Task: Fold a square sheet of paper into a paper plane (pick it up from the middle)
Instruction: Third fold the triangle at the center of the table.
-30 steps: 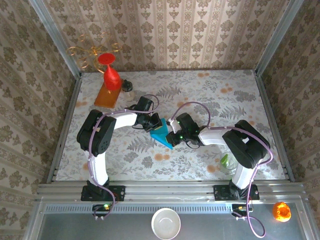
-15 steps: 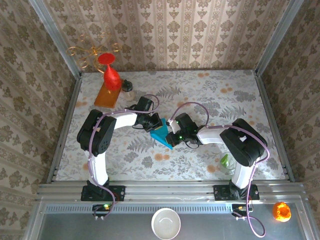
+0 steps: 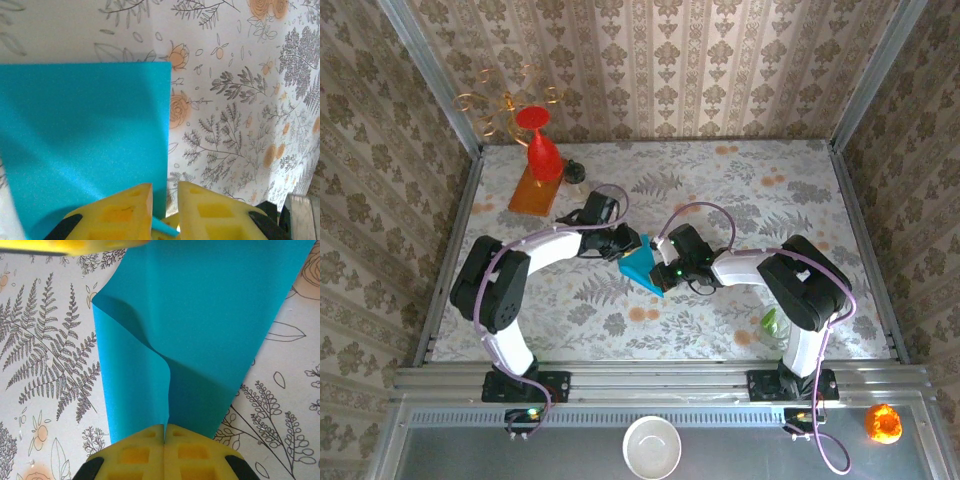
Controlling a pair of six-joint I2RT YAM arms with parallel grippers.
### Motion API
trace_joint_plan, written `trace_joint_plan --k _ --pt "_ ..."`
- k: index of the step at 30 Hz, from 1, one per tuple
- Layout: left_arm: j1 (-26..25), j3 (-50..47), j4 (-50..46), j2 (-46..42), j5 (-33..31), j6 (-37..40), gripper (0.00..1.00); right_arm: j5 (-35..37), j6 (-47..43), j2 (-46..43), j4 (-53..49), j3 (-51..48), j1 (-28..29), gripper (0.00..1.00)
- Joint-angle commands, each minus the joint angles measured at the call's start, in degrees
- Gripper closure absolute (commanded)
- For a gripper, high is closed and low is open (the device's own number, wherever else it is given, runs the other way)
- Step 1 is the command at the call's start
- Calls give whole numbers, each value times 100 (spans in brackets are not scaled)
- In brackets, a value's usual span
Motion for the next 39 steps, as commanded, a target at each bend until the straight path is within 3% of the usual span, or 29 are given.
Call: trace_joint_plan --k 1,14,39 --pt "-70 -357 26 -306 -231 -361 78 105 31 168 -382 59 -23 100" --pt "-462 -924 632 -336 -249 -1000 87 143 54 197 -456 77 -41 100" --pt "-497 -1152 384 -149 -522 -1097 89 193 79 250 -601 167 -67 99"
